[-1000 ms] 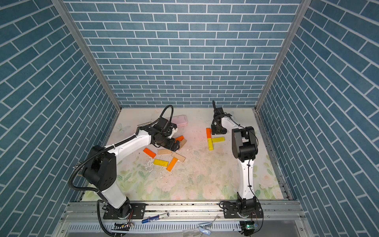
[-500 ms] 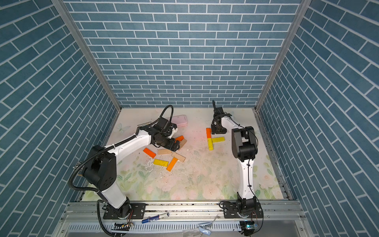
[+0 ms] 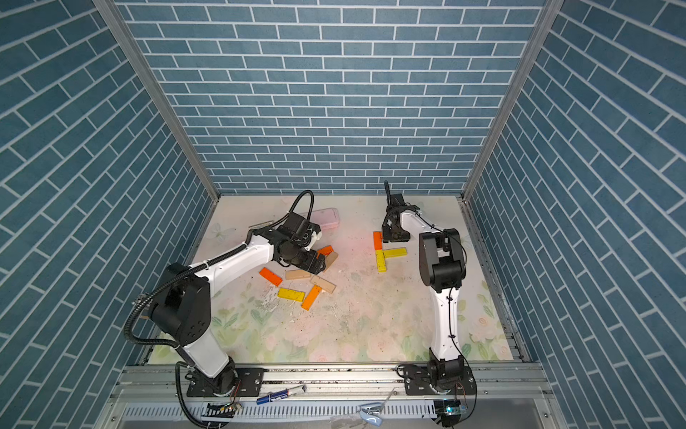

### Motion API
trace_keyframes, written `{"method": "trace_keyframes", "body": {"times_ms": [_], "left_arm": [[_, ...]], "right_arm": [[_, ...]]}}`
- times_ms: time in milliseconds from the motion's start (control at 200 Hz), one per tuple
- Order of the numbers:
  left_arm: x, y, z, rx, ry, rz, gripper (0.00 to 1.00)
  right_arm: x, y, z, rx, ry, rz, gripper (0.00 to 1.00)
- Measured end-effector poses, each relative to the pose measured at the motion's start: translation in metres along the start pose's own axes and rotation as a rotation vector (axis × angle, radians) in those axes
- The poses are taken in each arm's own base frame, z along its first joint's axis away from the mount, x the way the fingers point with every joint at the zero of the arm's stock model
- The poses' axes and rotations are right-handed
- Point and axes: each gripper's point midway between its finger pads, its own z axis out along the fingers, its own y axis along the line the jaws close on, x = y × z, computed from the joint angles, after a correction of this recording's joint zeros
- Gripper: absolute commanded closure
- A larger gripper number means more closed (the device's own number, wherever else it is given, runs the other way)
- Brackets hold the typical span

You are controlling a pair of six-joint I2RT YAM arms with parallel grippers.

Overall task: Assemble the number 6 with building blocks
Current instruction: Adjust the building block at the center of the board.

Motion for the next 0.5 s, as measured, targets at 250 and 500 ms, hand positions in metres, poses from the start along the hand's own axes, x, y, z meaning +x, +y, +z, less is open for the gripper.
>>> {"method": "trace_keyframes", "body": {"times_ms": [250,500], "left_arm": [[-0.001,0.000,-0.002,0.000,-0.007,0.001,0.07],[-0.006,-0.002,-0.014,0.000,-0.041,0.006,0.07]], "right_arm": [[0.001,0.000,-0.005,-0.001,0.010,0.010,0.43],[-0.019,0.005,-0.074,-0.018,-0.104,0.037,0.43]]}}
